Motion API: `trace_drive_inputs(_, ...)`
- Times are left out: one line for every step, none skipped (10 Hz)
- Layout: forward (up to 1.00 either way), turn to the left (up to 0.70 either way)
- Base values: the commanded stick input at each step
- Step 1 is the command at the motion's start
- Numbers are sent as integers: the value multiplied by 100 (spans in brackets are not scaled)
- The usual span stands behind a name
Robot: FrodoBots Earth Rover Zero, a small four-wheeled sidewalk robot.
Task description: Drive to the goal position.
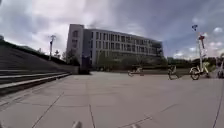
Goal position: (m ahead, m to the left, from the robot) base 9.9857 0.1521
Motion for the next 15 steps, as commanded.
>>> trace_drive_inputs(70, 0)
trace_drive_inputs(70, 0)
trace_drive_inputs(70, 0)
trace_drive_inputs(70, 0)
trace_drive_inputs(70, 0)
trace_drive_inputs(70, 0)
trace_drive_inputs(70, 0)
trace_drive_inputs(70, 0)
trace_drive_inputs(70, 0)
trace_drive_inputs(70, 0)
trace_drive_inputs(70, 0)
trace_drive_inputs(70, 0)
trace_drive_inputs(70, 0)
trace_drive_inputs(70, 0)
trace_drive_inputs(70, 0)
